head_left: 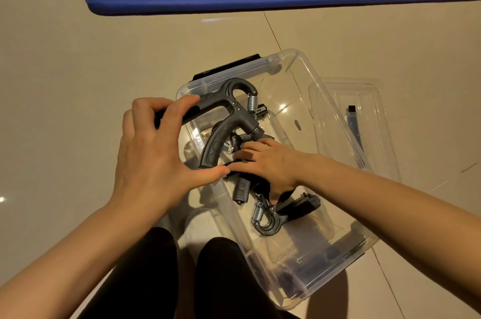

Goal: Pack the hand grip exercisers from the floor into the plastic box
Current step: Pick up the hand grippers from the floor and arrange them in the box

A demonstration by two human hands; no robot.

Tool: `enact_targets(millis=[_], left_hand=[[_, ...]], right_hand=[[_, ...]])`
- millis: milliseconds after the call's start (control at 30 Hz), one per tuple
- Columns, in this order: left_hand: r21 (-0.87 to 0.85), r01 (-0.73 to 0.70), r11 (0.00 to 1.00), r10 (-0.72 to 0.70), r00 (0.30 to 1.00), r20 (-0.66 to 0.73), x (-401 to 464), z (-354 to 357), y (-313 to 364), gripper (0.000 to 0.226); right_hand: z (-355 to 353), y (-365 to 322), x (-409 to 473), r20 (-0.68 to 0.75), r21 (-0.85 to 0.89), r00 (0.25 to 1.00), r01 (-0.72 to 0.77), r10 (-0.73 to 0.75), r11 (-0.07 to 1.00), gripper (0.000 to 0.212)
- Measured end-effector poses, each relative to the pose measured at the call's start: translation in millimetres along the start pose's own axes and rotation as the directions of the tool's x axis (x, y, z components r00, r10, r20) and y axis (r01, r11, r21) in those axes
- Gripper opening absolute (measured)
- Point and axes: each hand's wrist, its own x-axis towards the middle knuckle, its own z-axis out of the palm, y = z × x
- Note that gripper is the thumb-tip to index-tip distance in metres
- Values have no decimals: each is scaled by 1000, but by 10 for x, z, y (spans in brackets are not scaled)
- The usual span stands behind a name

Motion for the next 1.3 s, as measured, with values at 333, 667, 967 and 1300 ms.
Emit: enact_targets(millis=[333, 667, 967, 1300], left_hand=[[3, -14, 1000, 14, 1000, 2, -12, 12, -36, 99], [-10, -24, 1000, 24, 1000, -8, -20, 18, -43, 96], [-13, -10, 1000, 10, 1000, 0, -27, 16, -45, 97], [-18, -3, 1000, 4, 1000, 7, -38, 21, -49, 97]], right_hand=[[299, -140, -129, -88, -145, 986, 125, -138, 982, 94], [199, -363, 14, -399, 192, 861, -258, 316, 947, 84], [414, -385, 204, -276, 275, 832, -412, 482, 868, 99], [392, -398, 197, -252, 181, 899, -319, 357, 930, 88]])
